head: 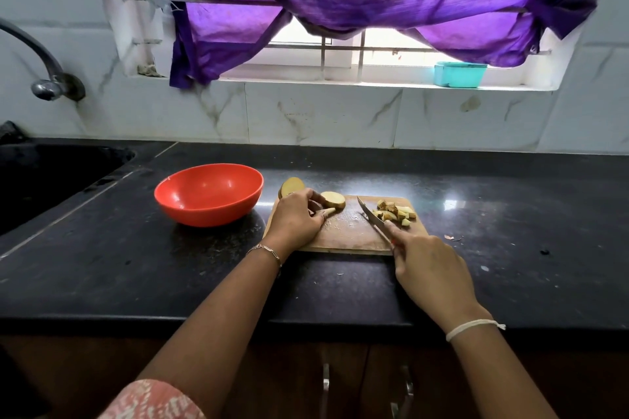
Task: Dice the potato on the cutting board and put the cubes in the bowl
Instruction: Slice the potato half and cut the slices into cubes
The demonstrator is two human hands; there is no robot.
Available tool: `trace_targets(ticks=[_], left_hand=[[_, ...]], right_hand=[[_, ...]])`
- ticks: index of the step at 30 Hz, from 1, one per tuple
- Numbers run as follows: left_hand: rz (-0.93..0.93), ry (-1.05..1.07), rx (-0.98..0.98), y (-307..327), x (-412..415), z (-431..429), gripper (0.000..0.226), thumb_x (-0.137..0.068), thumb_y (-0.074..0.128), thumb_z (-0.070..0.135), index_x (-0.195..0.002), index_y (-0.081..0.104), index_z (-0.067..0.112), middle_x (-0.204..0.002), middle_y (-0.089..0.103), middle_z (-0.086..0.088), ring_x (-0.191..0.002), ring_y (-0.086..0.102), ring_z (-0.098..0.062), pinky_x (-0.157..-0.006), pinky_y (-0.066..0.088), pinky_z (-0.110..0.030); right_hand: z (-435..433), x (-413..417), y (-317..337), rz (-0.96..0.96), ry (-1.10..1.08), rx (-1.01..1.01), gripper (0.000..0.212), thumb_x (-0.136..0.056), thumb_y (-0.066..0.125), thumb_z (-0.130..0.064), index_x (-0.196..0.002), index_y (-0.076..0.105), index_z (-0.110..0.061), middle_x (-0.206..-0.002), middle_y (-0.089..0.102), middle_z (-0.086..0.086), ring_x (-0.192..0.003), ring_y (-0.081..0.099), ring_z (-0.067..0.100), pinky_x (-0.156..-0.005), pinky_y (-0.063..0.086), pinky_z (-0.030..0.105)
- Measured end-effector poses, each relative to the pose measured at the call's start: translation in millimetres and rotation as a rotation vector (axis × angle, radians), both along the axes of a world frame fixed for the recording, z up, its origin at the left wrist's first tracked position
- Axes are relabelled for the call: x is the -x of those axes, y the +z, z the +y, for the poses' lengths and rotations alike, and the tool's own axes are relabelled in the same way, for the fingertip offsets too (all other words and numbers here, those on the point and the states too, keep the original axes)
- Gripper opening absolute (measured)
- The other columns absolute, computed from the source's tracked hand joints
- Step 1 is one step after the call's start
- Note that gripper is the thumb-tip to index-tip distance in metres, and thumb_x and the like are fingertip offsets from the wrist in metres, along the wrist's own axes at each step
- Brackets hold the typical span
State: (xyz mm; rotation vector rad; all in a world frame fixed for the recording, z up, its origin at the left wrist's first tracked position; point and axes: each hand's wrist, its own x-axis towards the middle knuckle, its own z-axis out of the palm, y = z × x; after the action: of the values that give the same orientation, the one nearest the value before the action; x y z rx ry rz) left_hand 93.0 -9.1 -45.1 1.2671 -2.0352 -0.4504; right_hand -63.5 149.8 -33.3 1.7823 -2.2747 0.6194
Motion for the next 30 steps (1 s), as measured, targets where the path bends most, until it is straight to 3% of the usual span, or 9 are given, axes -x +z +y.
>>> trace_targets(ticks=[3,7,14,19,22,26,30], left_hand=[[-0.009,0.006,-0.02,0.0,-0.9,-1.0,0.019,-0.084,0.072,0.026,-0.102,0.067,0.024,-0.092,0.07,0.006,-0.078,0.058,-0.007,-0.08,0.049,-0.022],[-0.009,0.015,-0.032,-0.5,-2.4,-1.1,0.018,-0.084,0.072,0.026,-0.101,0.069,0.022,-0.094,0.07,0.004,-0.078,0.057,-0.008,-0.087,0.05,-0.026],[0.042,0.014,-0.037,-0.7,-3.2,4.1,0.014,-0.083,0.074,0.024,-0.095,0.069,0.026,-0.093,0.07,0.008,-0.081,0.057,-0.007,-0.083,0.046,-0.024],[0.132,-0.108,-0.065,2.4,-1.4,8.8,0.017,-0.076,0.08,0.026,-0.089,0.069,0.029,-0.084,0.071,0.015,-0.079,0.061,0.005,-0.075,0.044,-0.02],[0.133,-0.137,-0.058,5.4,4.2,8.4,0.018,-0.074,0.082,0.028,-0.089,0.072,0.026,-0.082,0.072,0.015,-0.082,0.065,0.005,-0.072,0.045,-0.019],[0.075,-0.128,-0.036,7.2,17.5,9.9,0.018,-0.072,0.083,0.029,-0.079,0.067,0.034,-0.079,0.07,0.018,-0.081,0.064,0.005,-0.077,0.053,-0.024],[0.015,-0.133,-0.026,7.0,24.4,11.9,0.015,-0.078,0.079,0.03,-0.091,0.072,0.029,-0.085,0.068,0.016,-0.085,0.062,0.001,-0.081,0.051,-0.02]], right_hand=[[-2.5,2.1,-0.2,-0.006,0.009,-0.025,0.046,-0.1,0.04,-0.027,-0.143,0.038,-0.042,-0.112,0.058,0.004,-0.093,0.061,0.021,-0.071,0.043,0.029],[-4.7,3.9,1.5,-0.03,0.024,-0.05,0.045,-0.101,0.04,-0.027,-0.143,0.039,-0.042,-0.114,0.056,0.006,-0.093,0.061,0.023,-0.078,0.049,0.034],[-2.6,1.7,7.0,-0.065,0.033,-0.061,0.044,-0.099,0.042,-0.026,-0.142,0.042,-0.04,-0.109,0.058,0.006,-0.094,0.061,0.024,-0.08,0.048,0.034],[5.5,-5.2,7.4,0.005,-0.061,0.016,0.047,-0.098,0.044,-0.025,-0.144,0.041,-0.032,-0.108,0.064,0.004,-0.095,0.063,0.021,-0.08,0.049,0.032],[9.5,-10.6,5.0,-0.002,-0.045,0.08,0.049,-0.098,0.043,-0.026,-0.145,0.037,-0.039,-0.106,0.061,0.001,-0.089,0.063,0.019,-0.074,0.048,0.029],[9.7,-13.5,0.6,-0.047,0.009,0.096,0.05,-0.097,0.043,-0.029,-0.143,0.034,-0.047,-0.11,0.063,-0.001,-0.087,0.062,0.017,-0.075,0.05,0.029],[9.5,-13.7,-3.4,-0.028,-0.017,0.086,0.049,-0.098,0.04,-0.032,-0.144,0.034,-0.046,-0.104,0.068,0.001,-0.089,0.064,0.018,-0.079,0.051,0.032]])
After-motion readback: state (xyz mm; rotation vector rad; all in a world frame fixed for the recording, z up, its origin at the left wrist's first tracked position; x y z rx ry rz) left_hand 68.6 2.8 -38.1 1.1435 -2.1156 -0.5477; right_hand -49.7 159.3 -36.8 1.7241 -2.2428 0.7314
